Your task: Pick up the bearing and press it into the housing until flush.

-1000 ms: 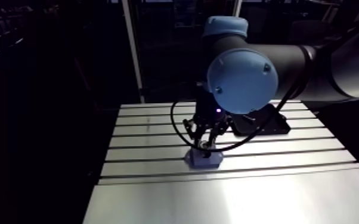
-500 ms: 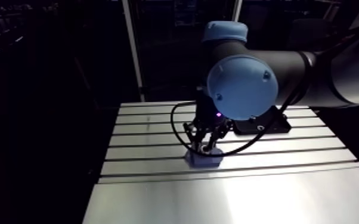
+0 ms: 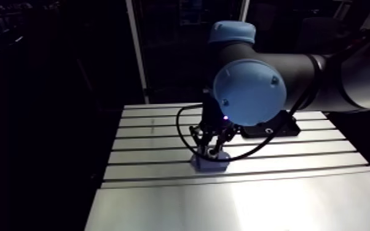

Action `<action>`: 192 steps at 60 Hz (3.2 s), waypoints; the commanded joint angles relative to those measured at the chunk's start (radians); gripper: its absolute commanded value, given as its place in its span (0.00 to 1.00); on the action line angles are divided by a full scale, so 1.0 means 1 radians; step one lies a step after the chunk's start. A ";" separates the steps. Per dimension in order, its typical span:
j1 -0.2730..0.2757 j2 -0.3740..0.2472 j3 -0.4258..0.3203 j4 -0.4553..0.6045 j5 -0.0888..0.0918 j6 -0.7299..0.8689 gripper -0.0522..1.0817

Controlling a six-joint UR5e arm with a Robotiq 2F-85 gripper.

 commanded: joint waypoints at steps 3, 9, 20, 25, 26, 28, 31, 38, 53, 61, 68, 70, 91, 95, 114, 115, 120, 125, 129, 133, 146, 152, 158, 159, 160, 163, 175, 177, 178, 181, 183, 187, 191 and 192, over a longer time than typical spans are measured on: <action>0.001 0.003 -0.001 -0.011 -0.005 -0.002 0.66; 0.001 0.003 -0.001 -0.011 -0.005 -0.002 0.66; -0.001 0.003 -0.001 -0.009 -0.003 -0.002 0.66; -0.001 0.003 0.001 -0.011 -0.003 -0.002 0.66; -0.001 0.003 0.001 -0.011 -0.003 -0.002 0.66; -0.001 0.003 0.001 -0.009 -0.003 -0.002 0.66; -0.001 0.003 0.001 -0.011 -0.003 -0.002 0.66; 0.001 0.004 -0.001 -0.011 -0.003 -0.002 0.66; -0.001 0.007 0.001 -0.011 -0.002 -0.002 0.66; 0.001 0.007 0.001 -0.011 -0.002 -0.002 0.66; 0.001 0.009 0.001 -0.011 -0.002 -0.002 0.66; 0.001 0.009 0.001 -0.011 -0.002 -0.002 0.66; 0.001 0.009 0.001 -0.011 -0.002 -0.004 0.66; 0.001 0.009 0.001 -0.011 -0.002 -0.004 0.66; -0.001 0.007 0.002 -0.009 0.000 -0.004 0.66; 0.000 0.009 0.002 -0.008 0.000 -0.004 0.66; -0.001 0.009 0.005 -0.009 0.000 -0.004 0.66; -0.001 0.007 0.007 -0.009 0.000 -0.004 0.66; -0.001 0.007 0.007 -0.008 0.000 -0.004 0.66; -0.001 0.007 0.007 -0.008 0.000 -0.004 0.66; -0.001 0.007 0.007 -0.008 -0.002 -0.004 0.66; 0.001 0.007 0.007 -0.008 -0.002 -0.004 0.66; -0.001 0.007 0.007 -0.008 -0.002 -0.004 0.66; -0.001 0.007 0.007 -0.008 -0.002 -0.004 0.66; -0.001 0.007 0.007 -0.008 -0.002 -0.004 0.66; -0.001 0.007 0.007 -0.008 -0.002 -0.004 0.66; 0.001 -0.002 0.005 -0.003 -0.010 -0.005 0.07; 0.001 -0.002 0.007 -0.004 -0.011 -0.005 0.05; 0.001 -0.004 0.007 -0.006 -0.010 -0.005 0.05; 0.001 -0.009 0.005 -0.006 -0.009 -0.004 0.05; 0.001 -0.013 0.004 -0.006 -0.008 -0.004 0.05; 0.001 -0.018 0.002 -0.003 -0.007 -0.004 0.05; 0.001 -0.023 -0.001 -0.003 -0.005 -0.004 0.05; 0.001 -0.023 -0.001 -0.003 -0.005 -0.004 0.05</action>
